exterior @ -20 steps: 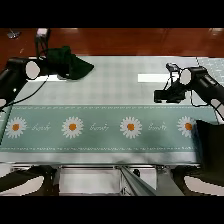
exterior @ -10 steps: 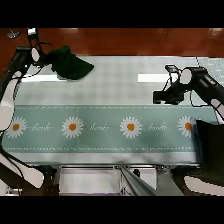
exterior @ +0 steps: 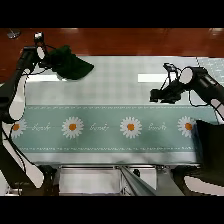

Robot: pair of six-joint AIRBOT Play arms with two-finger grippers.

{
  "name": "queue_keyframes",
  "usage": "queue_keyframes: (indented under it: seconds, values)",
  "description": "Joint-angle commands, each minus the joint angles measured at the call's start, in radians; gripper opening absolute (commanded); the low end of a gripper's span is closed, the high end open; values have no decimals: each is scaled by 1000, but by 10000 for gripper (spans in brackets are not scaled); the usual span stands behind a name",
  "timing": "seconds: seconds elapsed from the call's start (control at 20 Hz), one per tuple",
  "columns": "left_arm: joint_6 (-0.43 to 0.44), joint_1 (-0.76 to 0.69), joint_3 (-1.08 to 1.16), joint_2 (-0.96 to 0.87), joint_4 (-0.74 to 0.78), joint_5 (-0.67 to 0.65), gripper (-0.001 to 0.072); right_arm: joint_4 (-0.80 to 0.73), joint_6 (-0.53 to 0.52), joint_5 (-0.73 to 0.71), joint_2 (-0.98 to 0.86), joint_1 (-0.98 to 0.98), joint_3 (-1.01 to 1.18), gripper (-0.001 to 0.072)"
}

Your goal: Fold the shirts.

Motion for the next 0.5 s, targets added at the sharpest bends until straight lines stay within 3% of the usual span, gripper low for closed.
queue_keyframes:
  seconds: [0.0,0.2,0.35,0.45]
  values:
    - [114,5,20,-13,-113,-93,33,11,-7,-18,0,1,0,618]
    - [113,20,121,8,-225,-191,31,14,-14,-14,8,1,0,618]
    - [116,6,152,147,-233,-146,31,14,-14,-16,65,1,0,618]
    - [193,-14,152,281,-265,-122,31,14,-14,-18,128,1,0,618]
